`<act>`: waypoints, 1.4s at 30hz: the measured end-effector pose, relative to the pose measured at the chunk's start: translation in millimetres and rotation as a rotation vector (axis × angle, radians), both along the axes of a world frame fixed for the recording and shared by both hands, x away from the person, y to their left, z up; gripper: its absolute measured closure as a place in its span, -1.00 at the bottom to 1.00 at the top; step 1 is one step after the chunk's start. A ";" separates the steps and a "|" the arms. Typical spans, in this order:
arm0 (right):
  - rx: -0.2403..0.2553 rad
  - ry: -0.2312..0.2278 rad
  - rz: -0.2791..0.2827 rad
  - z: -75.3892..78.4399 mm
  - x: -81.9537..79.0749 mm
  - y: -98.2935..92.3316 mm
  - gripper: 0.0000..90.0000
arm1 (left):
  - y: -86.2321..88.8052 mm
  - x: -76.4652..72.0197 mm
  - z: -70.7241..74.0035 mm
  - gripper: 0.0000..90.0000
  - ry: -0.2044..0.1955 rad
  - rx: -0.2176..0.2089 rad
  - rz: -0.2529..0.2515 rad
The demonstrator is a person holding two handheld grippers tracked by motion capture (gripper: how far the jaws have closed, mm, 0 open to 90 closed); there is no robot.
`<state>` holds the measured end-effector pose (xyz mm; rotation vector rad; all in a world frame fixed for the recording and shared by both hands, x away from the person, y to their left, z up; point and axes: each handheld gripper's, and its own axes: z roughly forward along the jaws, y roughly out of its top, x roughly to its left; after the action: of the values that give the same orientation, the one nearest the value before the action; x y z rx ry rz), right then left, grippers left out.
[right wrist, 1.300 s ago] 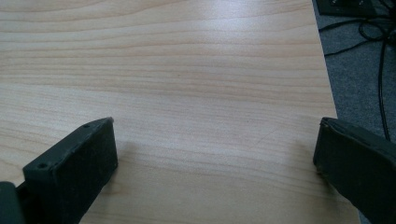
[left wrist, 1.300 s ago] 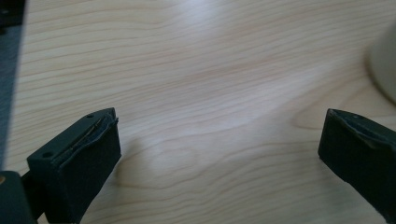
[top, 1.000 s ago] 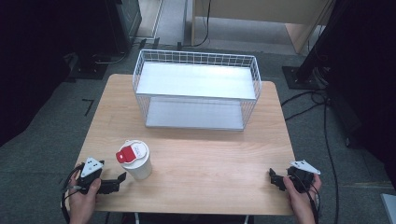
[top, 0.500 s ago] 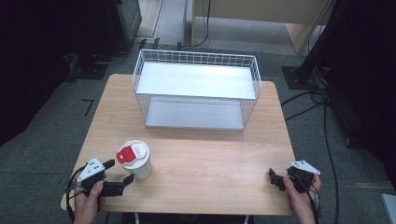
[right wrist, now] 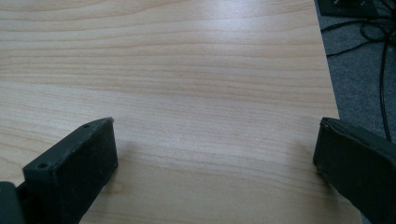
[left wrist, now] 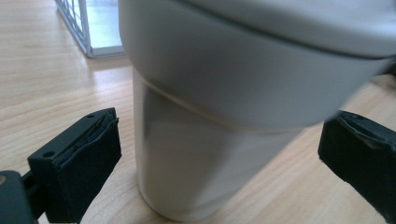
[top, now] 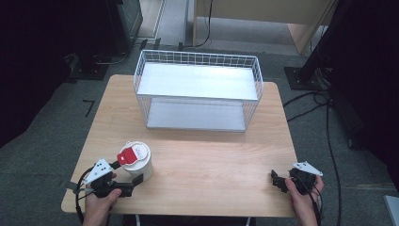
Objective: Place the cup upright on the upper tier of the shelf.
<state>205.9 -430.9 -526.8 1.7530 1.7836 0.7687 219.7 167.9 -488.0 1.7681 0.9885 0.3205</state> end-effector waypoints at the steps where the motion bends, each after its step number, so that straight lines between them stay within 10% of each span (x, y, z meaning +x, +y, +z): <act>1: -0.001 -0.001 0.002 0.0 0.1 -0.1 -1.00 | -0.9 1.7 -1.3 -1.00 -0.001 0.005 0.009; 15: -0.001 -0.001 0.004 -0.1 0.0 0.0 -1.00 | -16.4 6.7 -9.8 -0.88 -0.143 -0.015 0.027; 42: 0.000 -0.001 0.007 -0.1 0.0 0.2 -1.00 | -26.9 5.1 -7.5 -0.84 -0.224 -0.044 0.027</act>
<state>205.9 -430.6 -526.9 1.7472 1.7897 0.7717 224.8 141.0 -495.5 1.6400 0.8527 0.4986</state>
